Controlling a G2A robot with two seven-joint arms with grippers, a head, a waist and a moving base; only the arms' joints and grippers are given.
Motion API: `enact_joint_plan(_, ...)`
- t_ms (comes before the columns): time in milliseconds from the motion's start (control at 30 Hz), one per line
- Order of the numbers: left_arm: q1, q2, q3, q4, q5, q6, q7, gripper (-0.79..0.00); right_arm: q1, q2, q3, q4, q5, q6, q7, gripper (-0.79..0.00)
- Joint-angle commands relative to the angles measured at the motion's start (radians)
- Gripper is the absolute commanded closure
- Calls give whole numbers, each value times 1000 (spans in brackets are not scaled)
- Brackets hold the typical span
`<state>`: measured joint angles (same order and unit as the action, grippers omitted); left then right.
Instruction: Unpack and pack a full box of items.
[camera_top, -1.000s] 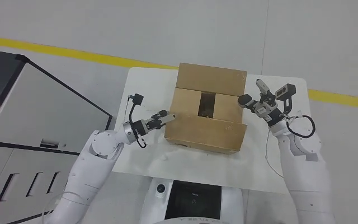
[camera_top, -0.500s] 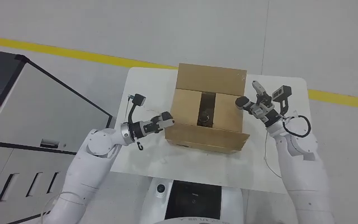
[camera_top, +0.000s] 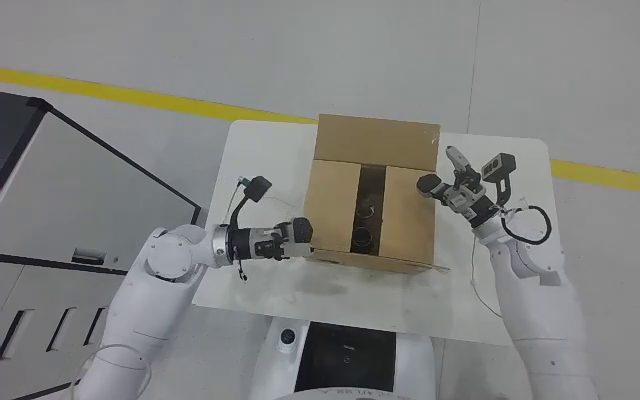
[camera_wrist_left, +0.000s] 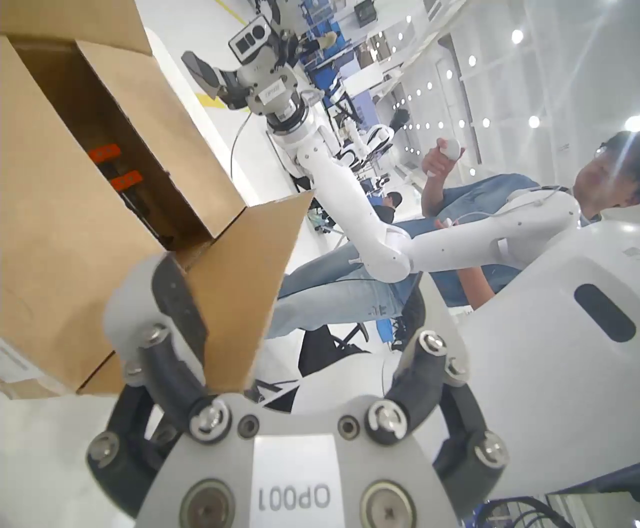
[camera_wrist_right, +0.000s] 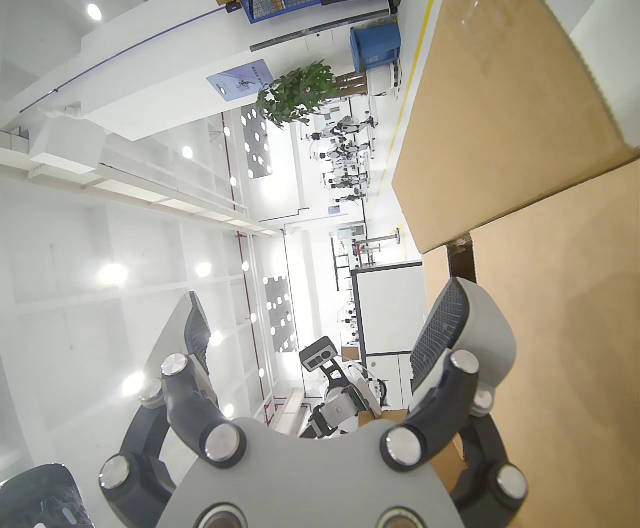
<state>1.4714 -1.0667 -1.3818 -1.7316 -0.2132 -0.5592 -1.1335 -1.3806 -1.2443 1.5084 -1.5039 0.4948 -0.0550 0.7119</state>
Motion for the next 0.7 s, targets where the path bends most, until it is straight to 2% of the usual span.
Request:
enact_joint_plan(0, 4, 4, 1, 3, 21, 3, -23, -785, 1, 1, 0, 2, 3, -1, -1, -785)
enact_joint_plan(333, 32, 23, 4, -3, 79, -18, -79, -785, 9, 6, 3, 17, 7, -8, -5, -785)
enact_joint_plan(500, 38, 30, 13, 2, 121, 22, -90, -785, 13, 7, 1, 21, 10, -10, -7, -785)
enact_joint_plan(667, 41, 31, 31, 22, 147, 31, -32, -785, 13, 10, 1, 22, 8, -11, -9, -785)
